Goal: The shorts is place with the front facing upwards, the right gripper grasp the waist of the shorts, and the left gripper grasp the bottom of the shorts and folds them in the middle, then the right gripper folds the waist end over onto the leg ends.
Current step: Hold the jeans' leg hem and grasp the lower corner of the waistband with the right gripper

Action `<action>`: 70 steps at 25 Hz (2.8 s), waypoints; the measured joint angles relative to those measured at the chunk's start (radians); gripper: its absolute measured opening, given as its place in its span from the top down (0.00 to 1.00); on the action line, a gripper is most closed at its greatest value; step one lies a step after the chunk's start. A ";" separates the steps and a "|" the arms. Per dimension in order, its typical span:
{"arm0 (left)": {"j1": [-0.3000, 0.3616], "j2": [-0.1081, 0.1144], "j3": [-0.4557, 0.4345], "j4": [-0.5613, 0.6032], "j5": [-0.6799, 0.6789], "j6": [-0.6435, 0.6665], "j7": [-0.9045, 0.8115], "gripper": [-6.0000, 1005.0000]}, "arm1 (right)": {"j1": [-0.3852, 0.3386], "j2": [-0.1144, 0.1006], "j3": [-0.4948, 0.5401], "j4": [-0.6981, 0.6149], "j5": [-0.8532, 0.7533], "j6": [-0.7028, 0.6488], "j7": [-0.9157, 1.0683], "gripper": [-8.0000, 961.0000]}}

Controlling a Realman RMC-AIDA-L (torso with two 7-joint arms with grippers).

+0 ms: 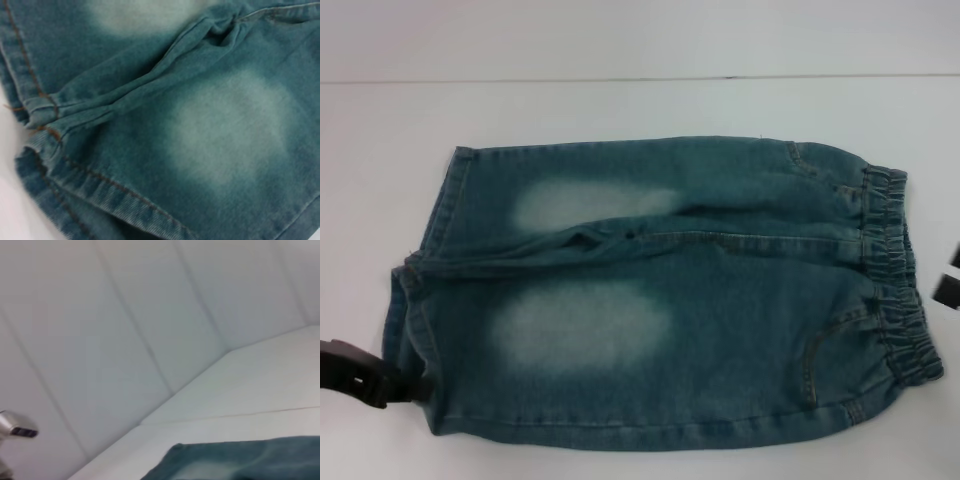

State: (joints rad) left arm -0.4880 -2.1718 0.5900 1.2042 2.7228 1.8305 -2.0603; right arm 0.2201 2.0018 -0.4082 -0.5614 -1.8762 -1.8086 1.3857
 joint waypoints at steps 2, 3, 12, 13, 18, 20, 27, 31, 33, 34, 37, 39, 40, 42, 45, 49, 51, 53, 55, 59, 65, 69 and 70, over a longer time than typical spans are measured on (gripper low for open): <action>0.001 -0.001 0.001 -0.006 -0.014 0.000 0.000 0.95 | -0.028 -0.005 0.013 0.003 -0.002 -0.001 0.003 0.01; 0.002 -0.001 0.002 -0.009 -0.024 0.000 0.000 0.95 | -0.042 -0.007 0.014 0.004 -0.003 0.000 0.007 0.01; 0.014 0.000 0.004 -0.012 -0.071 0.003 -0.002 0.95 | -0.071 -0.050 0.027 0.002 -0.088 -0.016 0.285 0.02; 0.015 0.000 0.004 -0.012 -0.072 0.004 -0.002 0.95 | -0.070 -0.060 0.028 0.001 -0.092 -0.024 0.312 0.02; 0.026 0.000 0.004 -0.017 -0.074 -0.015 -0.002 0.95 | -0.062 -0.090 0.030 -0.007 -0.123 -0.031 0.360 0.02; 0.029 0.000 0.004 -0.027 -0.075 -0.026 -0.002 0.95 | -0.054 -0.091 0.030 -0.008 -0.154 -0.022 0.364 0.02; 0.025 -0.002 0.004 -0.048 -0.077 -0.036 0.002 0.95 | -0.014 -0.083 0.029 0.000 -0.227 0.052 0.394 0.02; 0.021 -0.002 0.013 -0.051 -0.082 -0.037 0.002 0.95 | -0.001 -0.077 0.025 0.004 -0.238 0.095 0.405 0.01; 0.020 -0.002 0.027 -0.051 -0.094 -0.038 0.000 0.95 | 0.003 -0.076 0.022 0.005 -0.239 0.112 0.412 0.01; 0.020 -0.002 0.033 -0.050 -0.099 -0.039 -0.001 0.95 | 0.003 -0.076 0.021 0.005 -0.239 0.117 0.415 0.01; 0.020 -0.001 0.041 -0.049 -0.107 -0.039 -0.002 0.95 | 0.005 -0.075 0.019 0.005 -0.239 0.136 0.420 0.01; 0.019 -0.001 0.042 -0.049 -0.107 -0.039 -0.002 0.95 | 0.006 -0.073 0.017 0.005 -0.239 0.147 0.421 0.01; 0.019 0.000 0.042 -0.049 -0.107 -0.039 -0.002 0.95 | 0.007 -0.072 0.016 0.005 -0.239 0.151 0.421 0.01; 0.018 0.000 0.042 -0.050 -0.107 -0.039 -0.003 0.95 | 0.011 -0.069 0.010 0.005 -0.241 0.158 0.421 0.01; 0.019 0.000 0.042 -0.049 -0.107 -0.036 -0.003 0.95 | 0.024 -0.063 0.005 0.005 -0.263 0.172 0.421 0.01; 0.020 0.000 0.042 -0.049 -0.107 -0.033 -0.004 0.95 | 0.046 -0.054 0.006 0.005 -0.309 0.184 0.421 0.01; 0.021 0.000 0.042 -0.049 -0.107 -0.031 -0.004 0.95 | 0.053 -0.050 0.009 0.005 -0.326 0.189 0.421 0.01; 0.022 0.000 0.042 -0.049 -0.107 -0.030 -0.004 0.95 | 0.056 -0.049 0.010 0.005 -0.331 0.194 0.421 0.01; 0.023 0.000 0.042 -0.049 -0.106 -0.030 -0.004 0.95 | 0.057 -0.049 0.010 0.005 -0.332 0.203 0.422 0.01; 0.024 0.000 0.042 -0.049 -0.105 -0.029 -0.005 0.95 | 0.063 -0.049 0.008 0.005 -0.333 0.208 0.423 0.02; 0.023 0.000 0.042 -0.050 -0.105 -0.030 -0.004 0.95 | 0.078 -0.047 0.004 0.005 -0.344 0.211 0.433 0.01; 0.025 0.000 0.045 -0.051 -0.106 -0.032 -0.005 0.95 | 0.084 -0.047 0.004 0.005 -0.345 0.212 0.443 0.02; 0.025 0.000 0.050 -0.051 -0.106 -0.035 -0.004 0.95 | 0.085 -0.046 0.003 0.005 -0.346 0.212 0.446 0.02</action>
State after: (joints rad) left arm -0.4628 -2.1721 0.6396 1.1529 2.6173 1.7958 -2.0648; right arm 0.3051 1.9553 -0.4057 -0.5568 -2.2219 -1.5961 1.8319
